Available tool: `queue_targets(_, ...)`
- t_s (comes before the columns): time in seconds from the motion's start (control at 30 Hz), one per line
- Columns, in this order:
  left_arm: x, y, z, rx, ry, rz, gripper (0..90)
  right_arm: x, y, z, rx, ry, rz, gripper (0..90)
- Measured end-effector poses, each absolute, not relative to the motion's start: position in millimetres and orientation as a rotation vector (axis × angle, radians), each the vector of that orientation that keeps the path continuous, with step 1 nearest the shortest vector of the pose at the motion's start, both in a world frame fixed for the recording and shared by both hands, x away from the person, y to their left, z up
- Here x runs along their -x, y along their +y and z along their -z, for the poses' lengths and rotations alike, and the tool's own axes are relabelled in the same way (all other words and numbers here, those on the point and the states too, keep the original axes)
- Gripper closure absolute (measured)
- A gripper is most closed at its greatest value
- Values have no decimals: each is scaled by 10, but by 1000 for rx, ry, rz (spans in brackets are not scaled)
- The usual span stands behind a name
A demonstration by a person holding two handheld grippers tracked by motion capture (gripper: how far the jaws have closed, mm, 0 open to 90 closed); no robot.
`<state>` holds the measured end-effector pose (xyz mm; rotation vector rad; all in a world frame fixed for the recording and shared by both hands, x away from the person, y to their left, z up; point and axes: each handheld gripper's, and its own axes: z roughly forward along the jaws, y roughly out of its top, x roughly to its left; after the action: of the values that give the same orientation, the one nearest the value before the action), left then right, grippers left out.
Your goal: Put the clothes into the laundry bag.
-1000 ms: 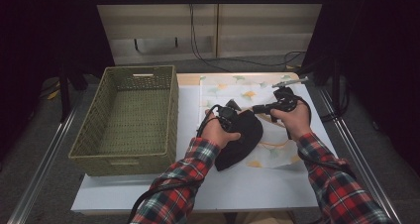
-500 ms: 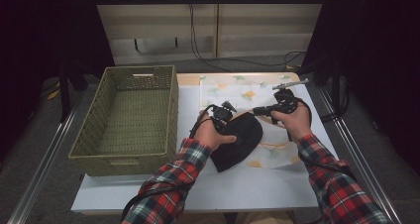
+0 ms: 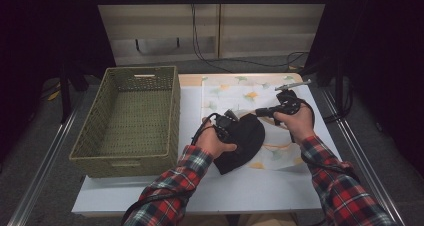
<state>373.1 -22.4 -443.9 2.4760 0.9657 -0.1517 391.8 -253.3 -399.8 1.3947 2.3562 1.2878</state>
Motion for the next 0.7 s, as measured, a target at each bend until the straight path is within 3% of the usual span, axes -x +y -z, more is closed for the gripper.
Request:
queue_targets(0.1,-3712,-245,4417,-2495,973,148,569,-3922,-2531,4002,-1400,2354,-1288,900)
queue_targets(0.2,-3711,-265,4389,-2504,1009,191,642,-3923,-2529,3995,-1403,2351,-1293,900)
queue_targets(0.7,-3757,-372,4159,-2384,1002,225,692,-3930,-2525,3985,-1395,2353,-1309,900)
